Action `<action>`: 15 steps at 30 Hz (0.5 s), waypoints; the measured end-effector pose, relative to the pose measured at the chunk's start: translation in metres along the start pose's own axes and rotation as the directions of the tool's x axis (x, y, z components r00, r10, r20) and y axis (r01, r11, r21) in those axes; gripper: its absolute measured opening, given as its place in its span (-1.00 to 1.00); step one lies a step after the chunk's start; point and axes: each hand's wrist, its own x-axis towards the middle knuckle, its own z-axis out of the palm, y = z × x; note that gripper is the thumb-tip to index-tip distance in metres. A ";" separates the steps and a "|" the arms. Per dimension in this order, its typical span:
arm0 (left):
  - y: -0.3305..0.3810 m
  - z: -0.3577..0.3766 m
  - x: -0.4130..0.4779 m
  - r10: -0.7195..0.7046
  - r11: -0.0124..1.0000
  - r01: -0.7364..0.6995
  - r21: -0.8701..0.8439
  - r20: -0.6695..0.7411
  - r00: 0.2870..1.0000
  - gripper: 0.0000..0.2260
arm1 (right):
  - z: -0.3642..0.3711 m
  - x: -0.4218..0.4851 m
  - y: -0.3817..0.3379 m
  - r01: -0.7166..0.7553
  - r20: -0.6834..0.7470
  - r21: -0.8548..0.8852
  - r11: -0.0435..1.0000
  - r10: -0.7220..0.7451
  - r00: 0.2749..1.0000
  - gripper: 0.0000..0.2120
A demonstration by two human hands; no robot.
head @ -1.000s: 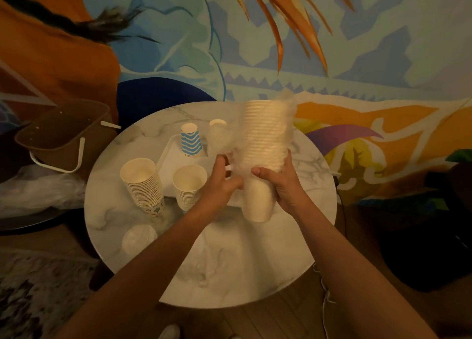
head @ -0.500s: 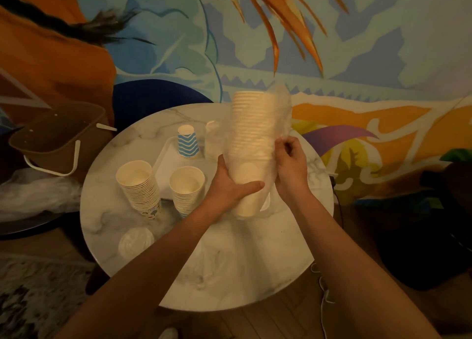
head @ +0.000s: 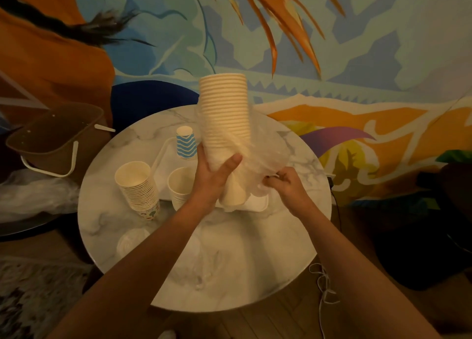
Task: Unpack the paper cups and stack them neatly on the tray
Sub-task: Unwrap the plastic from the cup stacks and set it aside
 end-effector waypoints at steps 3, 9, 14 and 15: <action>-0.005 0.002 -0.002 -0.009 1.000 0.009 0.011 0.003 1.000 -0.39 | 0.004 0.006 -0.018 0.080 -0.098 0.252 0.964 -0.057 0.994 -0.54; -0.005 0.006 -0.005 -0.008 0.999 0.005 0.051 0.051 0.999 -0.30 | 0.018 0.019 -0.035 0.101 -0.117 0.280 0.955 -0.070 0.991 -0.50; 0.001 0.006 -0.002 0.004 1.000 -0.004 0.014 0.019 1.000 -0.28 | 0.022 0.011 -0.031 0.047 -0.194 0.314 0.948 0.016 0.981 -0.75; 0.002 0.005 -0.002 0.008 1.000 -0.008 0.014 0.013 1.000 -0.32 | 0.022 0.008 -0.028 0.048 -0.180 0.282 0.958 0.004 0.984 -0.71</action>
